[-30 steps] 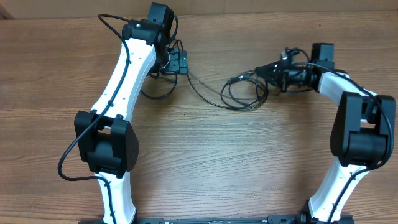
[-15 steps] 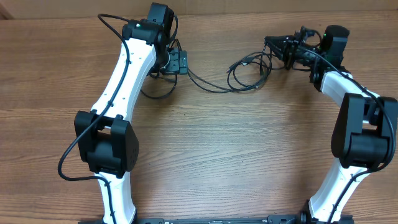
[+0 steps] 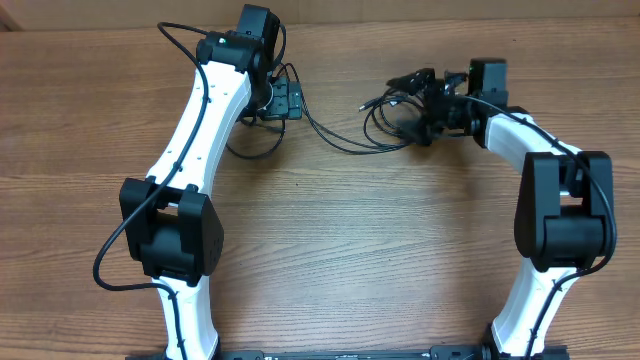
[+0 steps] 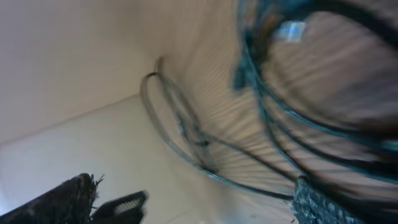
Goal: Untangle cables
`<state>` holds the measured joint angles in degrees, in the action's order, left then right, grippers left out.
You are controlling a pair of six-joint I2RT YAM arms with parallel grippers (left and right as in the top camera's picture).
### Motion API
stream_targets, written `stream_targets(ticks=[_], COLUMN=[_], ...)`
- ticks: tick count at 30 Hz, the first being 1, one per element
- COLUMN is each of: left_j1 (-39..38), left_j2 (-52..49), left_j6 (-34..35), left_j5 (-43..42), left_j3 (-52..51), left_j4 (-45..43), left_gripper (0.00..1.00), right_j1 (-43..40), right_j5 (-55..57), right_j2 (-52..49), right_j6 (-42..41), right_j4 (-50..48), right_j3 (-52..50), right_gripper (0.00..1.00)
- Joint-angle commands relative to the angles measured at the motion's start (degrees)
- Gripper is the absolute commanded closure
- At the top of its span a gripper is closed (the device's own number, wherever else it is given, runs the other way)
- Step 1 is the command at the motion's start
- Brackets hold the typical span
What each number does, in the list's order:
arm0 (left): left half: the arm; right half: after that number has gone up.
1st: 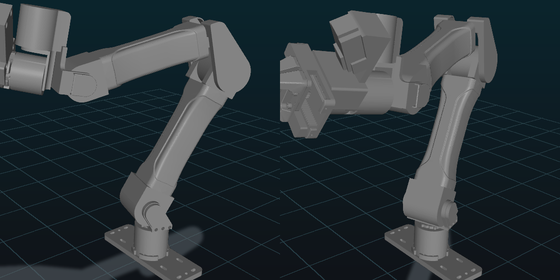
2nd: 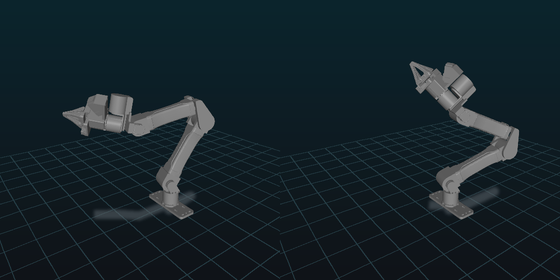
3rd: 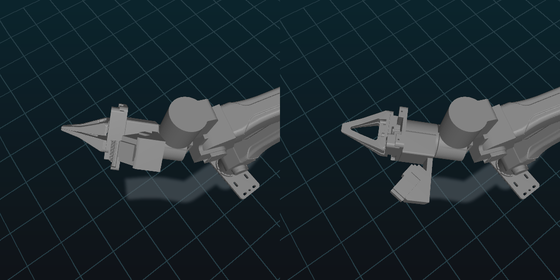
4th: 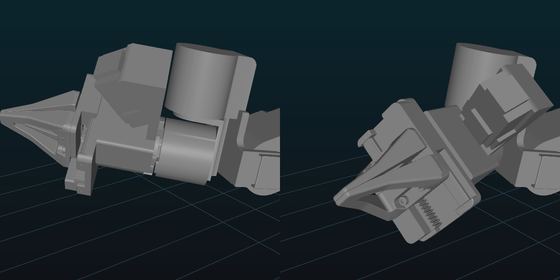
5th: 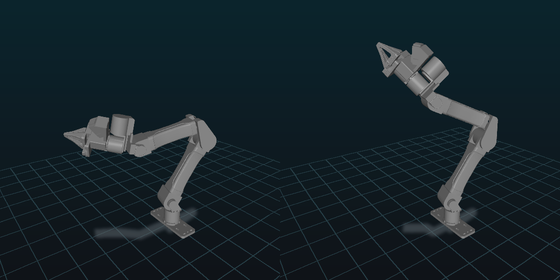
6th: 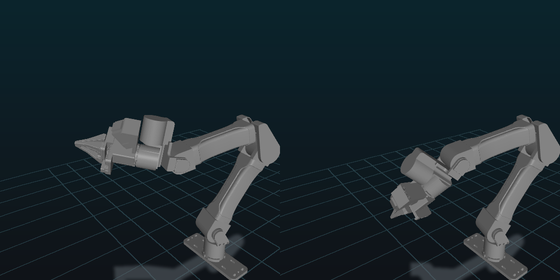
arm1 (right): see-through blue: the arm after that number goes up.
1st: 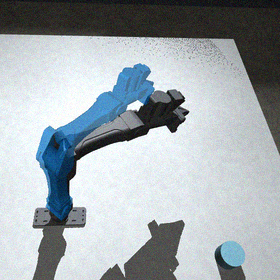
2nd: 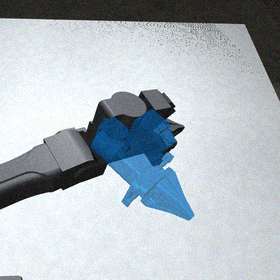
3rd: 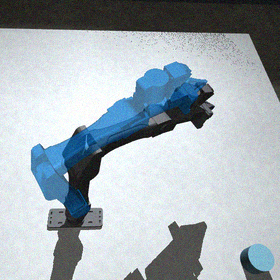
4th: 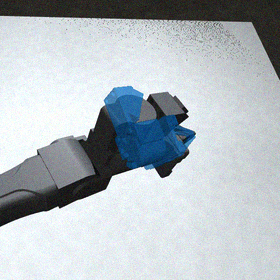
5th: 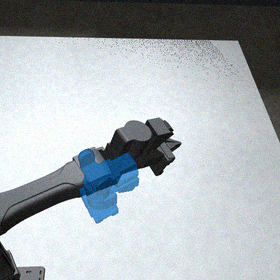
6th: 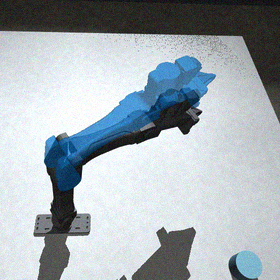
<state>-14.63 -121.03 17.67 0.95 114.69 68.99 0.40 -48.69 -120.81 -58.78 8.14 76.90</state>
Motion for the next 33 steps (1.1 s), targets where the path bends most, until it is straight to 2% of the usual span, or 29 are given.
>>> stream_targets(ticks=[1, 4, 8, 10, 16, 20, 24, 27, 33], left_j1=[-0.1, -0.1, -0.1, -0.1, -0.1, -0.1, -0.1, -0.1, -0.1], left_j2=[0.0, 0.0, 0.0, 0.0, 0.0, 0.0, 0.0, 0.0, 0.0], left_j6=[0.6, 0.5, 0.5, 0.6, 0.6, 0.5, 0.5, 0.5, 0.5], left_j5=[0.5, 0.5, 0.5, 0.5, 0.5, 0.5, 0.5, 0.5, 0.5], left_j3=[0.3, 0.3, 0.3, 0.3, 0.3, 0.3, 0.3, 0.3, 0.3], left_j4=[0.0, 0.0, 0.0, 0.0, 0.0, 0.0, 0.0, 0.0, 0.0], left_gripper=[0.0, 0.01, 0.0, 0.0, 0.0, 0.0, 0.01, 0.0, 0.0], right_j1=[-0.3, -0.3, 0.0, 0.3, 0.3, 0.3, 0.3, 0.3, 2.8], right_j5=[3.0, 0.6, 5.3, 6.1, 11.3, 14.0, 23.0, 31.8, 39.1], right_j2=[1.9, 3.7, 7.9, 9.7, 9.9, 9.9, 9.9, 9.9, 9.6], right_j6=[3.8, 5.2, 11.2, 16.8, 21.9, 21.8, 21.1, 16.8, 10.1], right_j4=[0.6, 2.4, 13.3, 20.3, 32.2, 34.9, 37.4, 39.1, 38.9], right_j3=[0.4, 0.4, 0.4, 0.4, 0.4, 0.4, 0.4, 0.3, 0.3], right_gripper=[0.0, 0.0, 0.0, 0.0, 0.0, 0.0, 0.0, 0.0, 0.0])
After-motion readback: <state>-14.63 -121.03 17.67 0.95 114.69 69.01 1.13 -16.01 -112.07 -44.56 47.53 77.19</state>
